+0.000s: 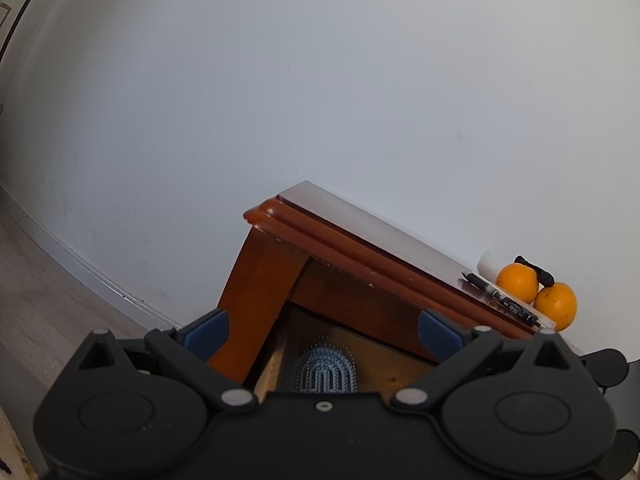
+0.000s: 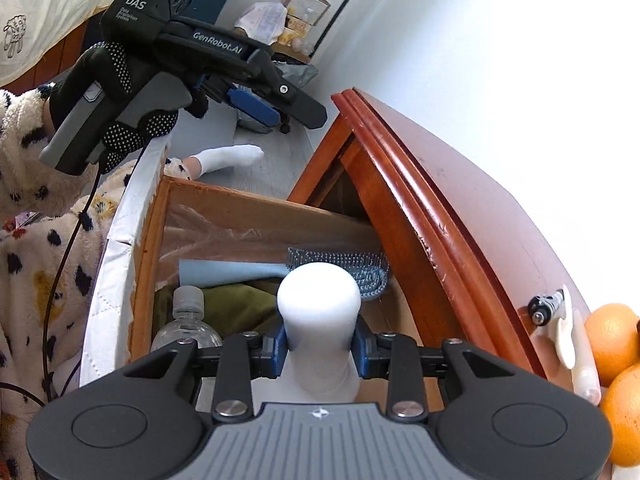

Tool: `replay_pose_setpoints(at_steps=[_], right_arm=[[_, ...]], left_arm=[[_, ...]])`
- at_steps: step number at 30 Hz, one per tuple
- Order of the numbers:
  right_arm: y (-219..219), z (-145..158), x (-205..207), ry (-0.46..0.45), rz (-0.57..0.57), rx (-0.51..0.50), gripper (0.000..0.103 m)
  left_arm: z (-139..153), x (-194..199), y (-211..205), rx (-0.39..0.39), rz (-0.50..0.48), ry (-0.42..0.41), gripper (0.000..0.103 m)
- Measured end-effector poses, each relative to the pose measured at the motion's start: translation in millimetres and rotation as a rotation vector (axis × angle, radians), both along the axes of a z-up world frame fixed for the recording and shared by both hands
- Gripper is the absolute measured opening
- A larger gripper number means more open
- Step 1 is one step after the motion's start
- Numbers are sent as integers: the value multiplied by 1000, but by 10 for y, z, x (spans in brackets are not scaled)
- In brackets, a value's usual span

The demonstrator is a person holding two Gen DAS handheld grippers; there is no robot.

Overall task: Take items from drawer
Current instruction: 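Lift the white device out of the drawer with the right tool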

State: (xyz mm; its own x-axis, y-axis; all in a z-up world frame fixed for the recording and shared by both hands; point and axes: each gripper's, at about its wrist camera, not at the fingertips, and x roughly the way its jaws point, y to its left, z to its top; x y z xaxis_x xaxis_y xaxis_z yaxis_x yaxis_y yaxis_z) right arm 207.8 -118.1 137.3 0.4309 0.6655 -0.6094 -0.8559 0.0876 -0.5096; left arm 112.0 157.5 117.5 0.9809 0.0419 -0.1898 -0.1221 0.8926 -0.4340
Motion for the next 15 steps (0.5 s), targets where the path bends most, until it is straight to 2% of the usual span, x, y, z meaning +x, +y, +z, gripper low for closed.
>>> replay_pose_setpoints(at_steps=[2,9,15], right_arm=[[-7,16,-26,-4,-29,5,34],[-116,125,-120,4,-126,59,34],[-225,198,-296,-64,-234,112,34]], left_arm=[[-1,7,-21,19,-1,2,102],[-12,-2,-5,1,-4,-5,102],[-10,-8,-23,7,9,-4,102]])
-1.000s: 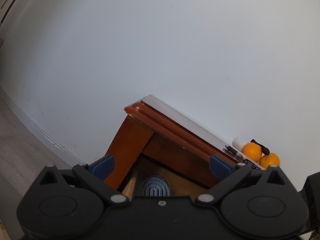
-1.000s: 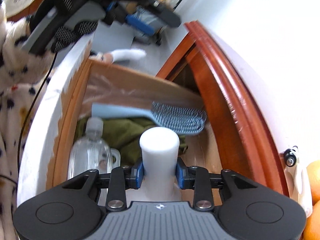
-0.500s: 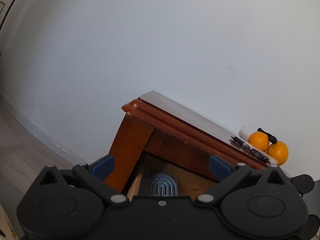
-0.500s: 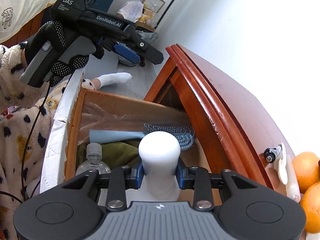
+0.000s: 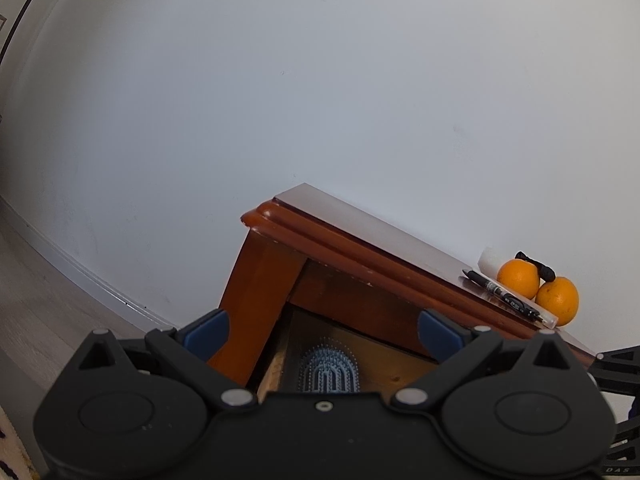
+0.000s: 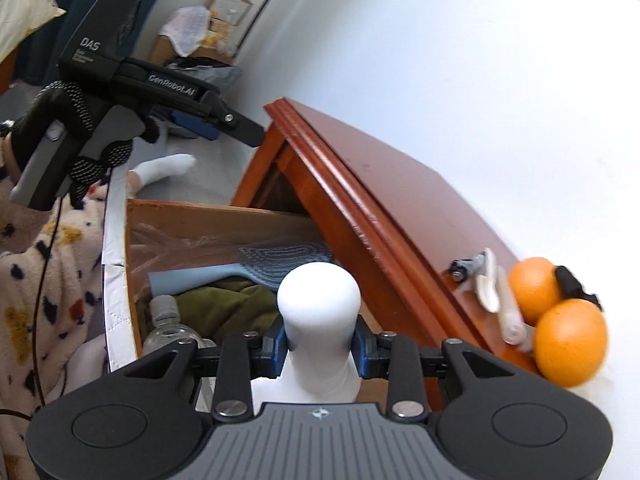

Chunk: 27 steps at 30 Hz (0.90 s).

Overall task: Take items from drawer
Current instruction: 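Lift the white device out of the drawer with the right tool, then carry the white device over the nightstand top and lower it beside the oranges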

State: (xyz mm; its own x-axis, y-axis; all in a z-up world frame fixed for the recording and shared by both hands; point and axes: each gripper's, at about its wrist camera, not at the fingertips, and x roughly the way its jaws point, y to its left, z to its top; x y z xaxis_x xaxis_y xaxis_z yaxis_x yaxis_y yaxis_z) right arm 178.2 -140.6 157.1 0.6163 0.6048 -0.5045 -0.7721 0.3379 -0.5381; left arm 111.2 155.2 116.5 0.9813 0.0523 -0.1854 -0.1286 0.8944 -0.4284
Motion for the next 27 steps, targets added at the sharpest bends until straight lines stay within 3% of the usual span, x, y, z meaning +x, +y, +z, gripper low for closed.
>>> replay_pose_setpoints(at_steps=[4,11,15,21,27], right_arm=[[-77,56,-34,33,-112,120,34],[-316,88,-243,-31,-187,387,34],[-406,74,-322,-66,-216,526,34],[-404,27,-305,-117,-270,609,34],[-450,20,-303,-121,-278,690,34]], left_arm=[[10,8,-26,11,21,13,102],[30,40,-24,-2,66,50,102],[57,43,-93,73,46,42,102],[73,26,-141,129,-21,40,102],[103,6,-80,16,-82,55,102]])
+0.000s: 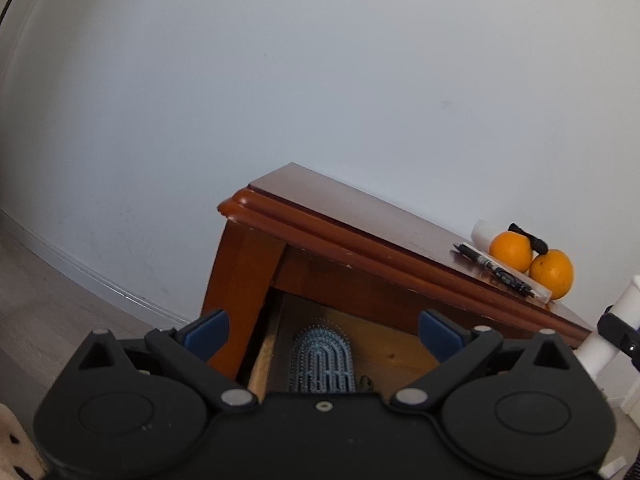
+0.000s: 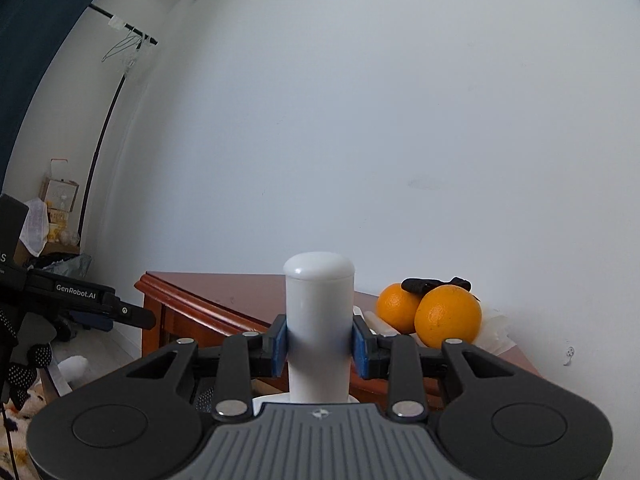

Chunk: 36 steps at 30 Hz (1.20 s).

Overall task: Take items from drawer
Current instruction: 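Carry the white device over the nightstand top and lower it beside the oranges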

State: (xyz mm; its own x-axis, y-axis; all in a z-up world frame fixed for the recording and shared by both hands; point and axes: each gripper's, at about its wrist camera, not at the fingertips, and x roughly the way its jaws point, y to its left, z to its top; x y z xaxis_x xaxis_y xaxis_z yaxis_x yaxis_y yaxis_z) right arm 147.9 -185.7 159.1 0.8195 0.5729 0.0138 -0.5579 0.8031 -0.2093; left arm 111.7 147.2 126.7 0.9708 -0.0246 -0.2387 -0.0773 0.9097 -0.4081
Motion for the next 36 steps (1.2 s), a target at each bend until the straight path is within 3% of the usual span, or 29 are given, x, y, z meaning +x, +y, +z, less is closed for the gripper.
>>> replay_pose_setpoints(at_steps=[9,19,22,31,36], right_arm=[[30,251,74,-28,17,72,34],[276,609,495,4,52,137,34],[346,732,648,14,53,167,34],[745,1005,1230,22,35,123,34],[880,1069,1585,71,-11,121,34]], left_arm=[[318,-85,-91,58,1,-77,102],[738,417,-7,72,6,-54,102],[851,573,-29,117,-4,-47,102],[1131,1043,-198,221,-18,6,102],[1101,1275,-250,228,-3,6,102]])
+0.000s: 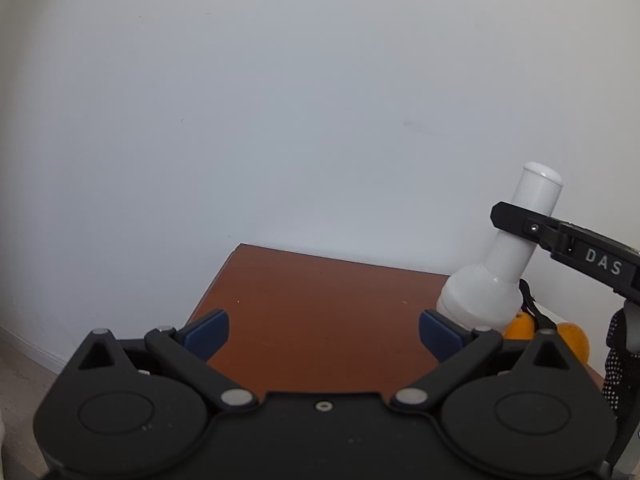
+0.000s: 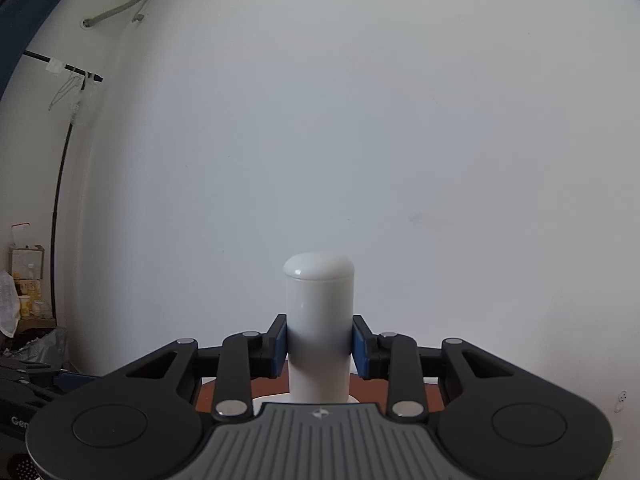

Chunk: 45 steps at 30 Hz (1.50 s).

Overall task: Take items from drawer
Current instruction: 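Carry the white device over the nightstand top and lower it beside the oranges, then open the right tool's fingers to release the white device upright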

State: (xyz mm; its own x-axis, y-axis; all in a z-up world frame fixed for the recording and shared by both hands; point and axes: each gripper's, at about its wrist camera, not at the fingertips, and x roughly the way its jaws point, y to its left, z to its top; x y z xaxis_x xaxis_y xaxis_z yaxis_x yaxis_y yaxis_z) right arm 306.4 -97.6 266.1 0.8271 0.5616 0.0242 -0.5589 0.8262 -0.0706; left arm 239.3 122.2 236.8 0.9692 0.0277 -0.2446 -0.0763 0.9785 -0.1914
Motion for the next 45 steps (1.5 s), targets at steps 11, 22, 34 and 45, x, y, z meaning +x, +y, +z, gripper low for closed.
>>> replay_pose_setpoints(at_steps=[11,22,34,45], right_arm=[[101,-76,671,155,-155,15,34],[111,-224,890,202,-251,22,34],[154,-198,1040,297,-246,-53,35],[125,-180,1025,308,-248,-50,35]], left_arm=[[-223,137,1,-39,-17,-7,102],[-313,122,-42,-14,-28,-2,102],[-316,82,-161,52,-36,-5,102],[-349,185,-52,-3,-57,18,102]])
